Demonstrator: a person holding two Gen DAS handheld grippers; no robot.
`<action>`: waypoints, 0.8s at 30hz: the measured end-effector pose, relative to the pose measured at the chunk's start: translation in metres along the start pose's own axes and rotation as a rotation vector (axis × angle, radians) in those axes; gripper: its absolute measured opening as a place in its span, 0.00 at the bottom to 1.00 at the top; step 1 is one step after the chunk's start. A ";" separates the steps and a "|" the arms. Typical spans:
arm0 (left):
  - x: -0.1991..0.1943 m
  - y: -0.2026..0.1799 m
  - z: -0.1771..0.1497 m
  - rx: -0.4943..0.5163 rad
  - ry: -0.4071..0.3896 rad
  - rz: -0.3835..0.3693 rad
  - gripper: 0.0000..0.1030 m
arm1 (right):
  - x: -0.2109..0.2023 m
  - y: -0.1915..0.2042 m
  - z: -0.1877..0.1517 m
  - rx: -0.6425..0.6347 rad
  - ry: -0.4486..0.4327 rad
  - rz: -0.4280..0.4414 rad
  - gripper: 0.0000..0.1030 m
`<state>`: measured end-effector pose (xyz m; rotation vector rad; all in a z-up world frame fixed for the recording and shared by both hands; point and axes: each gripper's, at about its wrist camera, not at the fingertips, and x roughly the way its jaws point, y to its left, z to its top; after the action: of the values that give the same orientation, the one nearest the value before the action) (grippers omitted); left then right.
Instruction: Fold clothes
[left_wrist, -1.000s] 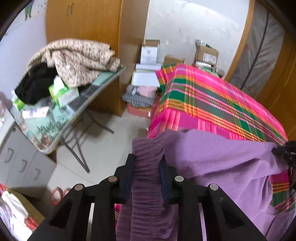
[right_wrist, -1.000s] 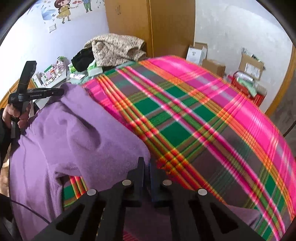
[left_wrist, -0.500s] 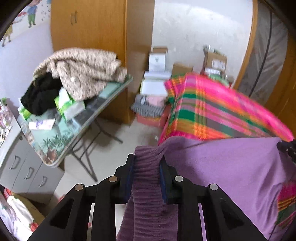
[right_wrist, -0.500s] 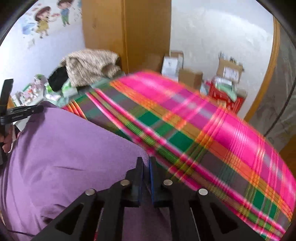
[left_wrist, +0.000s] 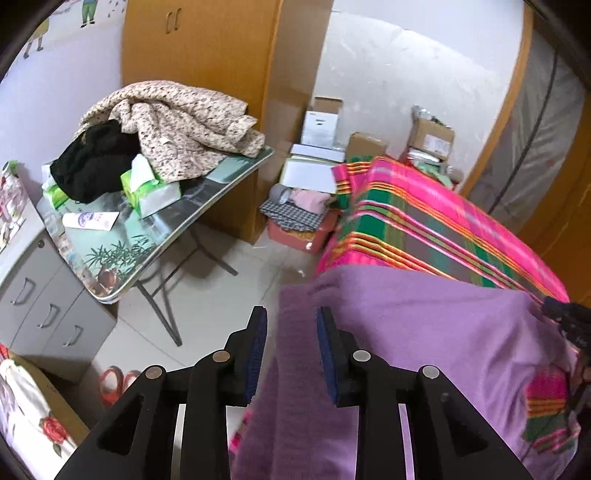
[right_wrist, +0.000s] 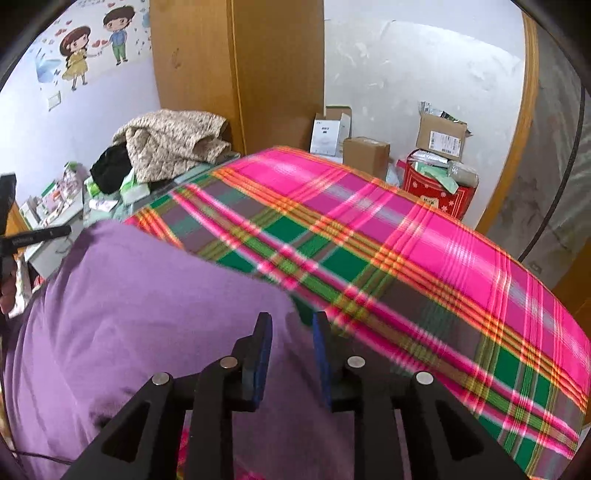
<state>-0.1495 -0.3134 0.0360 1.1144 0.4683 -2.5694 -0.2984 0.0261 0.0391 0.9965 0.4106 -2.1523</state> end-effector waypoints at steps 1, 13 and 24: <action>-0.005 -0.003 -0.004 0.009 -0.002 -0.009 0.28 | -0.004 0.000 -0.005 0.004 0.004 0.009 0.22; -0.037 -0.011 -0.092 0.108 0.040 0.007 0.28 | -0.032 0.020 -0.052 -0.006 0.054 0.018 0.22; -0.084 -0.014 -0.114 0.052 -0.001 -0.028 0.28 | -0.103 -0.024 -0.102 0.121 0.005 -0.091 0.27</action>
<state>-0.0264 -0.2422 0.0273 1.1318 0.4212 -2.6201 -0.2160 0.1472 0.0509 1.0689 0.3376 -2.2790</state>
